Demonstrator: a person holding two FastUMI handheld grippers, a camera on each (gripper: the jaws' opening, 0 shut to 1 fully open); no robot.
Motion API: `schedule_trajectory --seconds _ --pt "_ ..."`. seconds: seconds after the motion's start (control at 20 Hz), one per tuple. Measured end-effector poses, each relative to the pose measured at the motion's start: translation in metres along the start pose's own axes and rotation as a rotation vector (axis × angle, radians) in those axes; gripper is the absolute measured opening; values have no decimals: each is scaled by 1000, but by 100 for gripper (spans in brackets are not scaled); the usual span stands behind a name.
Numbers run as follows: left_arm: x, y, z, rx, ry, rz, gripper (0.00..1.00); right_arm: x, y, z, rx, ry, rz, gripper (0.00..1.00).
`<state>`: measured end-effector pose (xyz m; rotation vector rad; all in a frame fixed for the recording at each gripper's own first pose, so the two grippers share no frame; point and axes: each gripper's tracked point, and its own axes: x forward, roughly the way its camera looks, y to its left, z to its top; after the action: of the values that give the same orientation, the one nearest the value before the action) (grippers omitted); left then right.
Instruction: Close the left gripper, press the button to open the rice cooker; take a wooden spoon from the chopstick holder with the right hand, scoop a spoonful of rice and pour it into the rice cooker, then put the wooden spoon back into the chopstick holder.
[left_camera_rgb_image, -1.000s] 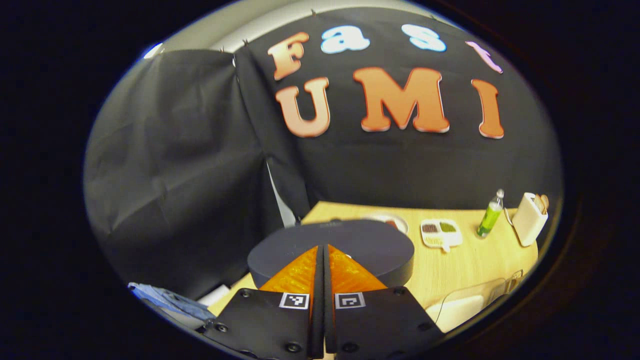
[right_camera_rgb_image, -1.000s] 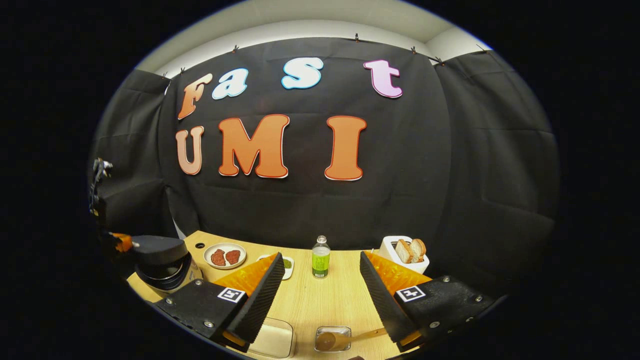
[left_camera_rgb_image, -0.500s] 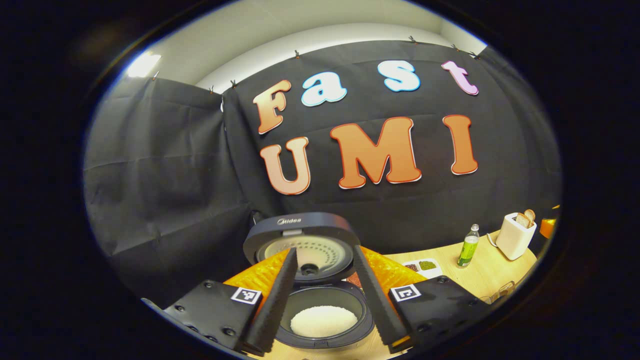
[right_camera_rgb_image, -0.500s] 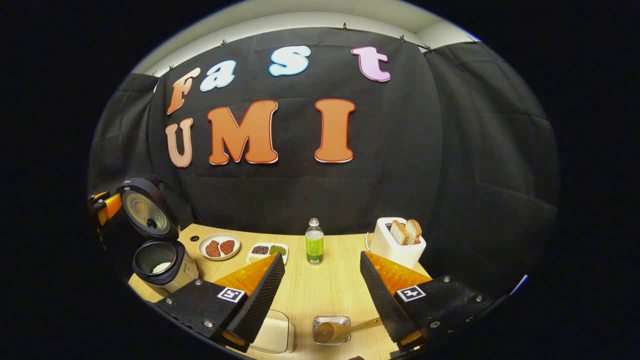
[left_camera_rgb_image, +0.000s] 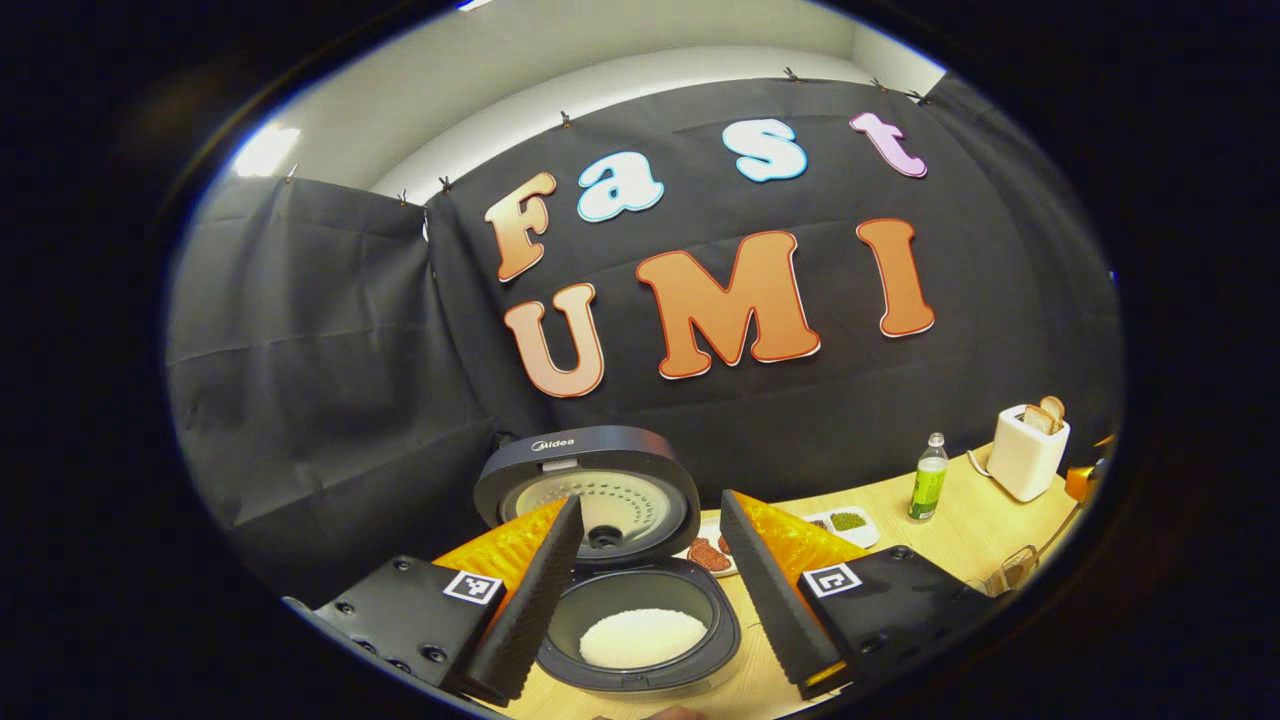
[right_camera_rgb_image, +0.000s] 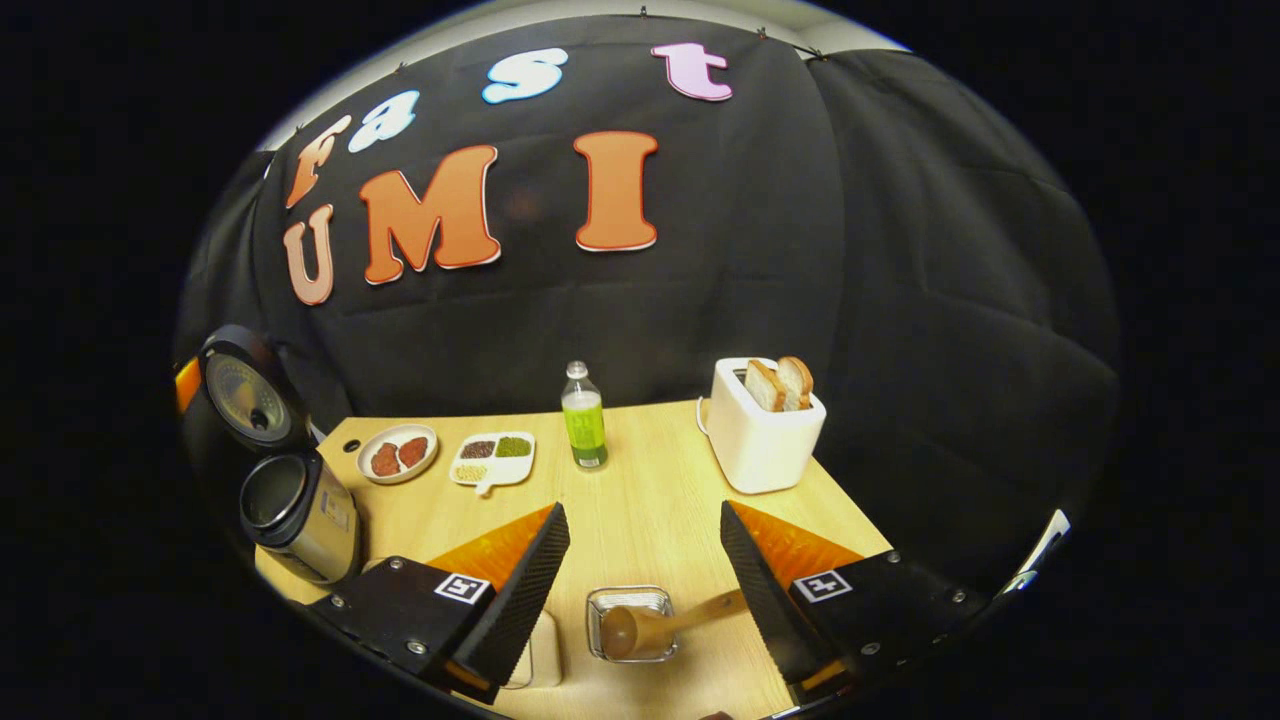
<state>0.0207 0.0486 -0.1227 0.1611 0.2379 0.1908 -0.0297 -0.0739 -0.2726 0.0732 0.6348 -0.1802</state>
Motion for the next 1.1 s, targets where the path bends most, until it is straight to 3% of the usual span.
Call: schedule_trajectory --seconds 0.3,0.45,0.5,0.75,0.8,0.9,1.0,1.05,1.1 --pt "-5 -11 6 41 -13 15 100 18 -52 -28 22 44 -109 95" --pt "-5 -11 8 50 -19 23 100 29 -58 -50 81 107 -113 95" --pt "-6 -12 8 51 -16 22 85 30 -57 -59 107 130 -106 95" --pt "-10 0 7 75 -14 70 100 36 -34 -94 241 213 -66 94" --pt "-12 3 7 71 -14 76 85 38 -30 -98 268 220 -61 94" --pt "-14 8 5 69 -10 89 85 41 -23 -107 345 242 -49 89" --pt "-16 13 2 63 -4 102 85 44 -16 -116 409 263 -33 78" --pt "-17 15 1 62 0 107 85 45 -15 -120 420 275 -35 65" --pt "-18 16 -1 66 5 113 94 46 -13 -122 420 274 -32 64"
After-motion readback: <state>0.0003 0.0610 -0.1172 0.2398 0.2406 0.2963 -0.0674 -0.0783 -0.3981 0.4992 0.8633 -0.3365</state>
